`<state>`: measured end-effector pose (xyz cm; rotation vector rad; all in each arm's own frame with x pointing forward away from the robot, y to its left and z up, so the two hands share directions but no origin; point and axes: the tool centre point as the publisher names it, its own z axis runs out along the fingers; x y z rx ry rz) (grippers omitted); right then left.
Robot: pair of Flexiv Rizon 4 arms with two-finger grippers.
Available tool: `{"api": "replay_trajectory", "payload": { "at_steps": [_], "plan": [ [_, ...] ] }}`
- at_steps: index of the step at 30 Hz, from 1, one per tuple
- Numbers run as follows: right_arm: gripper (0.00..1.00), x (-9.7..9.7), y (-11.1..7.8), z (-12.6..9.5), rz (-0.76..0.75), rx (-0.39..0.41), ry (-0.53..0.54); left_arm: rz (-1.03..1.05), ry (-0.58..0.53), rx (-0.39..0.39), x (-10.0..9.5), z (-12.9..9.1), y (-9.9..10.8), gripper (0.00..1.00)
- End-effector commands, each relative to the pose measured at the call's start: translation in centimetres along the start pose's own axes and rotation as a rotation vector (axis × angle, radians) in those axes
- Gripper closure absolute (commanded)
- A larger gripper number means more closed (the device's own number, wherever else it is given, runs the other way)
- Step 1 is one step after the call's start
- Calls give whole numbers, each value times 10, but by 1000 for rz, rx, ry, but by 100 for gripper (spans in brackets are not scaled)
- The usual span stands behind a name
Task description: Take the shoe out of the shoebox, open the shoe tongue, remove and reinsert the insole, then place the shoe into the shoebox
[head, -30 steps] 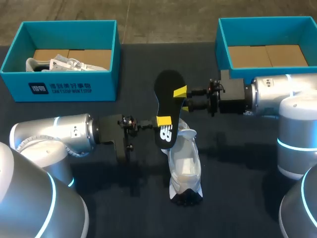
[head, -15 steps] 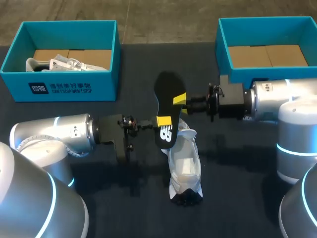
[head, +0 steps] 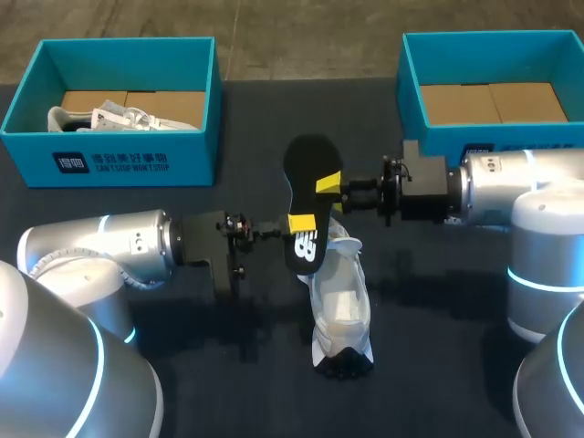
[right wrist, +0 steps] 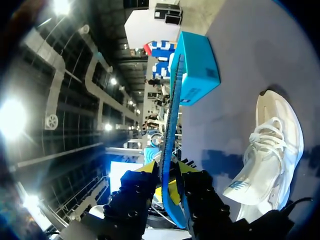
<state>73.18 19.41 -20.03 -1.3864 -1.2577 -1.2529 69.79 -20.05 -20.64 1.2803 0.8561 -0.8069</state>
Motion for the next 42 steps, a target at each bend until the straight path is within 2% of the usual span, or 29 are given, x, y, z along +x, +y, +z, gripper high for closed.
{"api": "replay_trajectory", "payload": {
  "at_steps": [1, 4, 5, 14, 15, 16, 17, 18, 28, 37, 42],
  "plan": [
    [78, 4, -1, 3, -3, 0, -7, 3, 1, -4, 1, 2, -1, 100],
    [96, 4, -1, 3, -6, 1, -9, 3, 1, -4, 1, 2, -1, 100],
    [100, 4, -1, 3, -7, 2, -9, 3, 1, -4, 1, 2, -1, 100],
    [100, 6, -1, 4, -17, 5, -5, 2, -1, 2, -1, 2, -1, 100],
    [100, 6, -1, 4, -17, 6, -4, -1, -2, 4, -1, 2, -1, 87],
    [100, 6, -1, 4, -18, 6, -3, -3, -2, 6, -2, 2, -1, 58],
    [100, 5, -1, 4, -18, 6, -2, -5, -2, 6, -3, 1, 0, 3],
    [100, 5, -1, 4, -18, 7, -2, -14, -9, 7, -5, -1, 0, 0],
    [100, -1, -3, 2, -23, 15, -12, -76, 27, 30, -28, -30, 8, 0],
    [100, -13, -7, 3, -22, 26, -14, -169, 167, 120, -36, -61, 17, 0],
    [100, -16, -7, 4, -14, 25, -11, -180, 201, 135, -44, -74, 31, 0]
  ]
}}
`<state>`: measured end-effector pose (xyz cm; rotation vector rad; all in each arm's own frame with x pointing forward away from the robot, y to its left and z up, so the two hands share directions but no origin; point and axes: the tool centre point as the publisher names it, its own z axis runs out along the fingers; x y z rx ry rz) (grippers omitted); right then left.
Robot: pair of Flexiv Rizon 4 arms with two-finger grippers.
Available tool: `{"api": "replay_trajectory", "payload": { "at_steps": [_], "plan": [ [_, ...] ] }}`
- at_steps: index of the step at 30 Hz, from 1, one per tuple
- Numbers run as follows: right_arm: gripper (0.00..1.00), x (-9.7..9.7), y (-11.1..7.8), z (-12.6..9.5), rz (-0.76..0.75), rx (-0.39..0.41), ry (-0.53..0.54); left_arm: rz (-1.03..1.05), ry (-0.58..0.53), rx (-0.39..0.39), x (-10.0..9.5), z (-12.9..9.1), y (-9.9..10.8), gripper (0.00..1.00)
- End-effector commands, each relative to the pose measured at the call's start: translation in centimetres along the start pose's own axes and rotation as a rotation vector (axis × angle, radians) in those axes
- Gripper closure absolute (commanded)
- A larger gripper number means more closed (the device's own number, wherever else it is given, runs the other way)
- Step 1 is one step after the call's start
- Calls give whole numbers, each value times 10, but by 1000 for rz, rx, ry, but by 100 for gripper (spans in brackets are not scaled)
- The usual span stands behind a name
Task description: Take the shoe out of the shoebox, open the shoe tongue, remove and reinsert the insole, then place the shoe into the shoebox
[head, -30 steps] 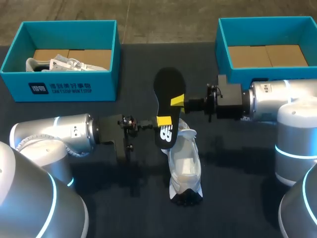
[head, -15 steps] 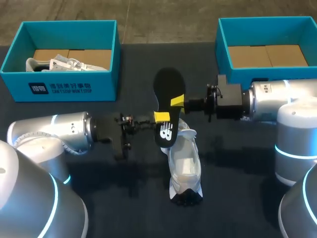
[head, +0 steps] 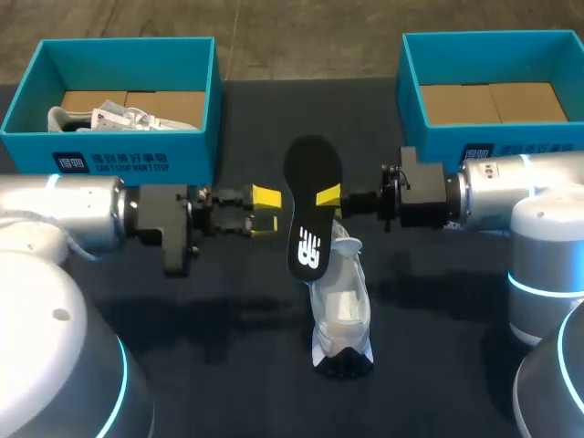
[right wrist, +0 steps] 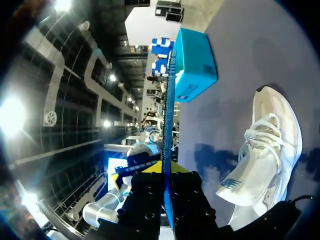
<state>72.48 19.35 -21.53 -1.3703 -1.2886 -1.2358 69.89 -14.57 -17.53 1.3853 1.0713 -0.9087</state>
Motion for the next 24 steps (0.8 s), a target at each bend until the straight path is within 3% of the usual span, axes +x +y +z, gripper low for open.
{"api": "replay_trajectory", "payload": {
  "at_steps": [1, 13, 17, 24],
  "plan": [
    [100, -1, 0, 3, 0, -1, 1, -9, 69, 37, -15, -28, 7, 0],
    [100, -1, 0, 3, 0, -1, 1, -120, 224, 164, -31, -46, 48, 0],
    [100, -1, 0, 3, 0, -1, 1, -130, 328, 255, -40, -39, 54, 0],
    [100, -1, 0, 3, 0, -1, 1, -178, 438, 337, -39, -25, 71, 0]
  ]
}}
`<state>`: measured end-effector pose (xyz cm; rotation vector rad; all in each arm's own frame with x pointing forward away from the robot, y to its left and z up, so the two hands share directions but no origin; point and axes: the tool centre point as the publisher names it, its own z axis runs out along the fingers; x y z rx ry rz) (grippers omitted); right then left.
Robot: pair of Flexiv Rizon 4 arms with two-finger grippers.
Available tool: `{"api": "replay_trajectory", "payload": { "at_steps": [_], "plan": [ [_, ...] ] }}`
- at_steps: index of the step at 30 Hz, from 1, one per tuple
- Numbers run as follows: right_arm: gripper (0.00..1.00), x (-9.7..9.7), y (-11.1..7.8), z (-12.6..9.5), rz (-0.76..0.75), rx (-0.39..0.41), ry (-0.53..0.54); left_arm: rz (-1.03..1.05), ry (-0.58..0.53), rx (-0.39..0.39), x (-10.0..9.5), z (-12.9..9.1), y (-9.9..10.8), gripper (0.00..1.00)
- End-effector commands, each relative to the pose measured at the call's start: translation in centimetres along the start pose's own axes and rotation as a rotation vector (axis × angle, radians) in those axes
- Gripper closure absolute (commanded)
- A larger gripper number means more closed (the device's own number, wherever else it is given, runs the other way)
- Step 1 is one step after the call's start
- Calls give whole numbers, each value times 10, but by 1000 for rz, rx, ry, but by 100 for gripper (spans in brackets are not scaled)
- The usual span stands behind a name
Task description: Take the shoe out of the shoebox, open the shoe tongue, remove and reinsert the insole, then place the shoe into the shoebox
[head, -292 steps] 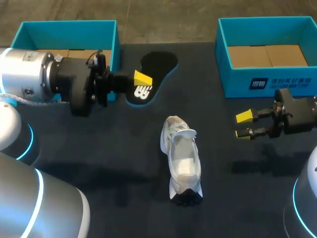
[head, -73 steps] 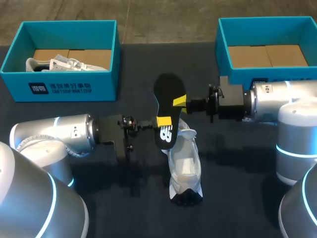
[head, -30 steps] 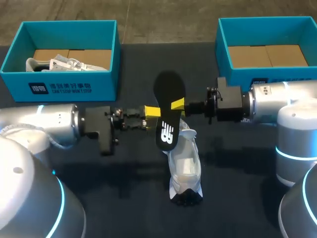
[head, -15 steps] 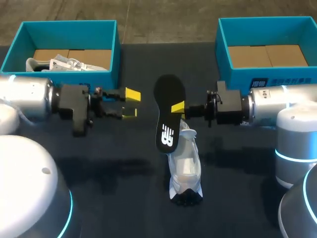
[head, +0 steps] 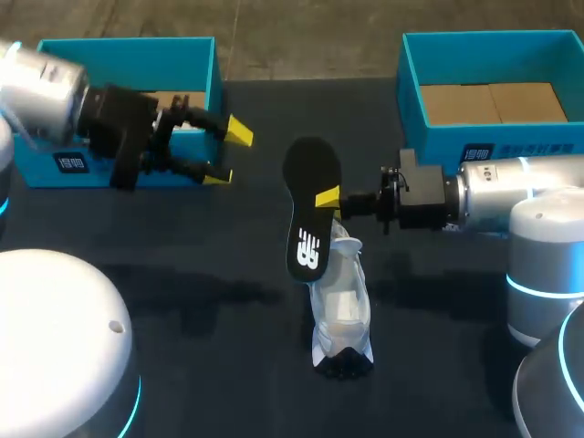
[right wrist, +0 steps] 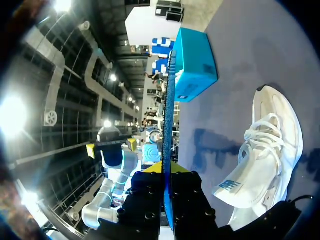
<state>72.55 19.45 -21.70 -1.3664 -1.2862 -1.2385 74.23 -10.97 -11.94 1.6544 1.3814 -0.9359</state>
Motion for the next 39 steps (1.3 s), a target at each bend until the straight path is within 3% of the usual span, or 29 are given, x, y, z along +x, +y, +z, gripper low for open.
{"api": "replay_trajectory", "payload": {
  "at_steps": [1, 6, 15, 25, 30, 39],
  "plan": [
    [100, 0, 0, 2, 0, -1, -4, -7, 152, 157, -10, 12, 14, 0],
    [100, 0, 0, 2, 0, -1, -4, -25, 202, 229, -18, 21, 24, 0],
    [100, 0, 0, 2, 0, -1, -4, -39, 415, 376, -40, 22, 39, 0],
    [100, 0, 0, 2, 0, -1, -4, -71, 725, 509, -54, 14, 56, 0],
    [100, 0, 0, 2, 0, -1, -4, -115, 847, 536, -51, 25, 56, 0],
    [100, 0, 0, 2, 0, -1, -4, -223, 944, 492, -46, 37, 56, 0]
  ]
}}
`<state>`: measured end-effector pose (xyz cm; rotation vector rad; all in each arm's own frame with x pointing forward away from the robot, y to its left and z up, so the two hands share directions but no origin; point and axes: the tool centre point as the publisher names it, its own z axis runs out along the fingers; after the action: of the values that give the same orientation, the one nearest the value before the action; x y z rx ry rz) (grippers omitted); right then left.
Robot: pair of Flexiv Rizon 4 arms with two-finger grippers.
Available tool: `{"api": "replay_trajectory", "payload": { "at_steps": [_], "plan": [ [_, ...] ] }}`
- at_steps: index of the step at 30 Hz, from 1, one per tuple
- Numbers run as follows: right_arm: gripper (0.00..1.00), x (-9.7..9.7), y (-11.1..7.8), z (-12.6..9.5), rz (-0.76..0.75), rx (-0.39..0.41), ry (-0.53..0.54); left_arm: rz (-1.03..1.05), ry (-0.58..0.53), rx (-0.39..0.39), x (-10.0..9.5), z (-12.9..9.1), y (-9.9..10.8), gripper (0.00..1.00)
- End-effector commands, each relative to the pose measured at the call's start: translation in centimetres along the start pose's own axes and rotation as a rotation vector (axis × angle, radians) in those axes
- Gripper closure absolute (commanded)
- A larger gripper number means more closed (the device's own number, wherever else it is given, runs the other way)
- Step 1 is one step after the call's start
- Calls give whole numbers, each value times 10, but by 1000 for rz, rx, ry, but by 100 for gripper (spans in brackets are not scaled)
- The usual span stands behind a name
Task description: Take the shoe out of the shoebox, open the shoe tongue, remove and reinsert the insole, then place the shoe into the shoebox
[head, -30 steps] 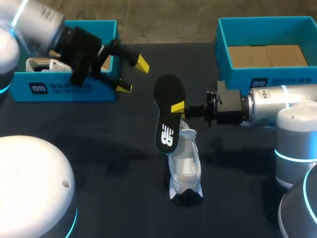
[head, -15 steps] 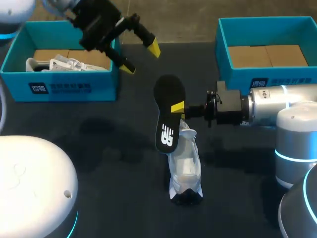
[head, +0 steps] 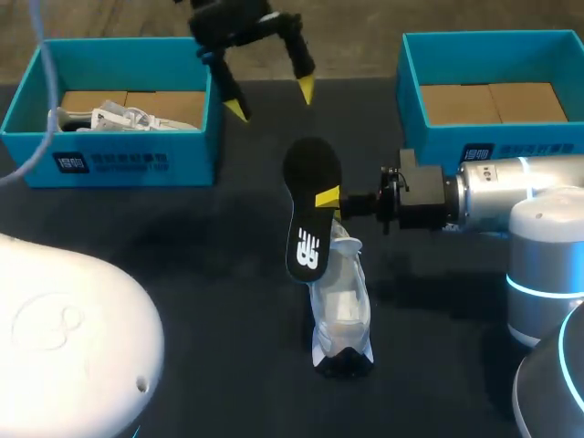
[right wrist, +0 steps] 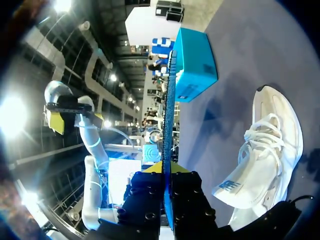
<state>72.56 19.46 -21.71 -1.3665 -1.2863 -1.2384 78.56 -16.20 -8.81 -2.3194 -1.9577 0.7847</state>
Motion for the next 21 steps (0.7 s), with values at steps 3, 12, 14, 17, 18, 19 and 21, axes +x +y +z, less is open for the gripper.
{"api": "replay_trajectory", "payload": {
  "at_steps": [3, 12, 14, 17, 18, 19, 21],
  "plan": [
    [100, 0, 0, 2, 0, -1, -4, -76, 230, 67, -4, 6, 2, 0],
    [100, 0, 0, 2, 0, -1, -4, -101, 292, 33, -2, 7, 3, 0],
    [100, 0, 0, 2, 0, -1, -4, -101, 292, 33, -2, 7, 3, 0],
    [100, 0, 0, 2, 0, -1, -4, -101, 292, 33, -2, 7, 3, 0],
    [100, 0, 0, 2, 0, -1, -4, -109, 289, 2, -3, 8, 5, 0],
    [100, 0, 0, 2, 0, -1, -4, -75, 288, -16, -5, 10, 7, 0],
    [100, 0, 0, 2, 0, -1, -4, -65, 262, -54, -11, 10, 9, 0]
  ]
}}
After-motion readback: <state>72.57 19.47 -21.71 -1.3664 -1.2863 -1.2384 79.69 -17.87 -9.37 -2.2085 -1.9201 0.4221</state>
